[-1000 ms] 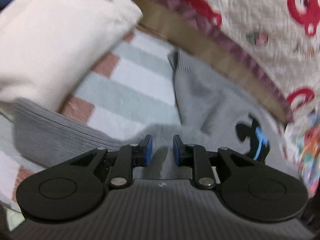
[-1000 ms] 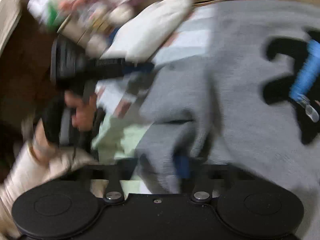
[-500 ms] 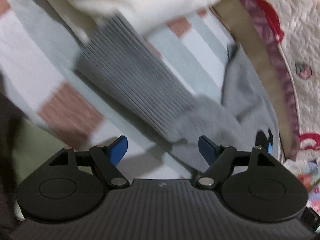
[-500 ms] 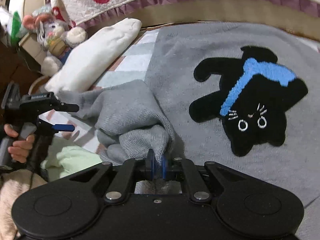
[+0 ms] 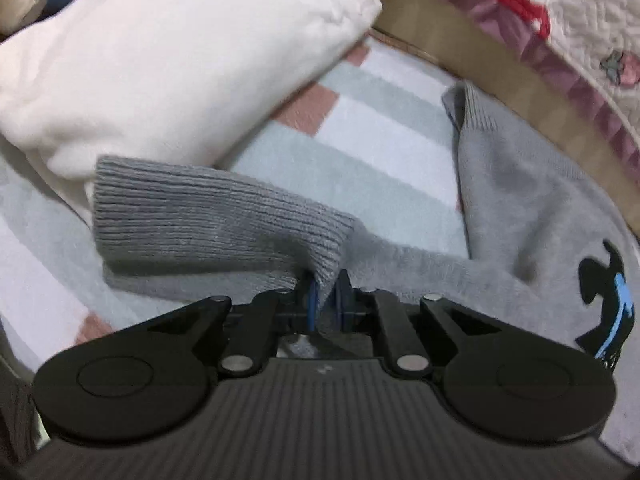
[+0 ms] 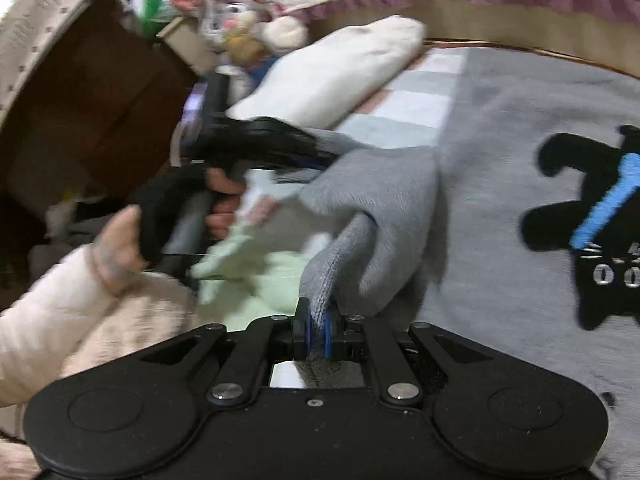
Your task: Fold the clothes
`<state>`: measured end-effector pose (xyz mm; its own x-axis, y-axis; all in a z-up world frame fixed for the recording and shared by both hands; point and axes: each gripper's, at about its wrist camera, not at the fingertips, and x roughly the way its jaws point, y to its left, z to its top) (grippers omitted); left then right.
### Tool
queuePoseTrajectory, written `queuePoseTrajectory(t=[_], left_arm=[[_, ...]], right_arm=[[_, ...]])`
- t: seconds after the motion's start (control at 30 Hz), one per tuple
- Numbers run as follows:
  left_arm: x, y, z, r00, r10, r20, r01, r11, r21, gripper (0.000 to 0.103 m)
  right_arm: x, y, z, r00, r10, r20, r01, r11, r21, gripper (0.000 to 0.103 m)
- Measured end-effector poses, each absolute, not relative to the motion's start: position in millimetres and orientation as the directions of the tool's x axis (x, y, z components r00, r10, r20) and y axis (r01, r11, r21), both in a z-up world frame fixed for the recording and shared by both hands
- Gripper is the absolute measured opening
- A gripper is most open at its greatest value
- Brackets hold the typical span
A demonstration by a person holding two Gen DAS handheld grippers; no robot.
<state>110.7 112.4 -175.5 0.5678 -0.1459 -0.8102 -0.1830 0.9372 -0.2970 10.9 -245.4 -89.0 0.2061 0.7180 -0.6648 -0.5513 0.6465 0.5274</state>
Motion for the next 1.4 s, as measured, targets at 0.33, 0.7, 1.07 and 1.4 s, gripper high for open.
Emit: queuePoseTrajectory(t=[0.33,0.7,1.07,1.4], left_arm=[[74.1,183.1,-60.0,0.770,-0.053,-0.635,-0.181,0.938,-0.297,0.004],[-73.1,270.8,15.8,0.795,0.215,-0.567,-0.330,0.938,-0.107,0.000],[-91.9,272.5,-31.9,0.638,0.205,-0.742,-0.352,0.935,-0.044,0.007],[21.6,126.0,-66.7,0.607,-0.223,-0.763,-0.033,0.952,-0.304,0.046]], right_arm=[[5.2,-268.0,-87.2,0.157,0.811,-0.564,-0.465,0.564,0.682,0.009],[-1.4,-191.4,-81.7,-0.200,0.892,-0.406,-0.437,0.290,0.852,0.008],[-11.7,-175.5,-46.0,-0.135,0.841,-0.525,-0.578,0.364,0.731,0.008],[50.2,-337.0,-18.3,0.413,0.492,-0.766,-0.417,0.850,0.322,0.047]])
